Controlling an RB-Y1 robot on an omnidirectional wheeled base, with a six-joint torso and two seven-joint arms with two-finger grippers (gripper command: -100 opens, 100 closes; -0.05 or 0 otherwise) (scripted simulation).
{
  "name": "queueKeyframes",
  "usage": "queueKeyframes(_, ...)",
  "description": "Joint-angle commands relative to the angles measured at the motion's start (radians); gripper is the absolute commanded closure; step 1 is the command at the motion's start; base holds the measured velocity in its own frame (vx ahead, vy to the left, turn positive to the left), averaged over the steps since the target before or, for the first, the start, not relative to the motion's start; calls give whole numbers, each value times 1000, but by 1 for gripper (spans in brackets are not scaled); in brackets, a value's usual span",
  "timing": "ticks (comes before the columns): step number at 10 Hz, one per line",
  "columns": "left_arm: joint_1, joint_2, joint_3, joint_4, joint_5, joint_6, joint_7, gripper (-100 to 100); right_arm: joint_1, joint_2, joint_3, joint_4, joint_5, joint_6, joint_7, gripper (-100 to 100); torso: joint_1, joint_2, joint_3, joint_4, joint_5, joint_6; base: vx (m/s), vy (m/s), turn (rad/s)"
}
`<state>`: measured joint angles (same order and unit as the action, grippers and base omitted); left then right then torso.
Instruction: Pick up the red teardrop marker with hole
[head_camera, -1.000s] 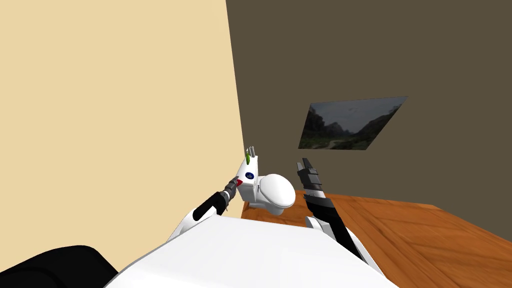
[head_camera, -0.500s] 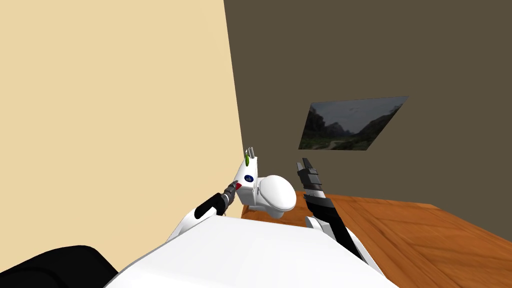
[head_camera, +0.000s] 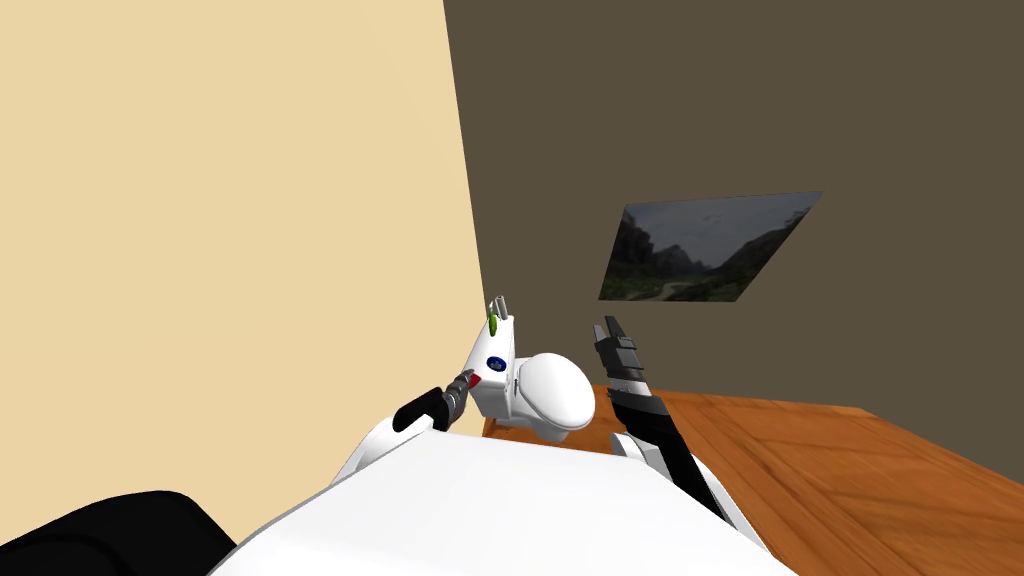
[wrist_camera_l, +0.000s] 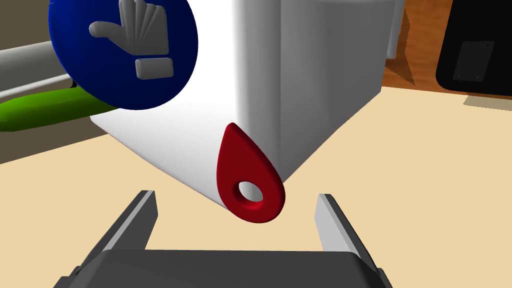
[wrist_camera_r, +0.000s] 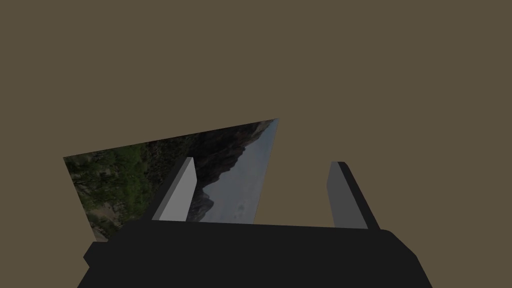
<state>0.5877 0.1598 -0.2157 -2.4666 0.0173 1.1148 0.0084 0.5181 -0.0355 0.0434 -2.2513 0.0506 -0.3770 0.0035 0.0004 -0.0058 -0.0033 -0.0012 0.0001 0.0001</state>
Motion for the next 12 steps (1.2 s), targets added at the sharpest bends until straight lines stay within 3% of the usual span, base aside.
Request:
queueKeyframes(1, 3, -3, 0, -2, -2, 50, -1, -100, 0, 0, 0, 0, 0, 0, 0, 0, 0, 0, 0, 0, 0, 0, 90, 12, -23)
queueKeyframes(12, 21, -54, 18, -53, -16, 331, -13, -100, 0, 0, 0, 0, 0, 0, 0, 0, 0, 1, 1, 0, 0, 0, 69, 17, -26)
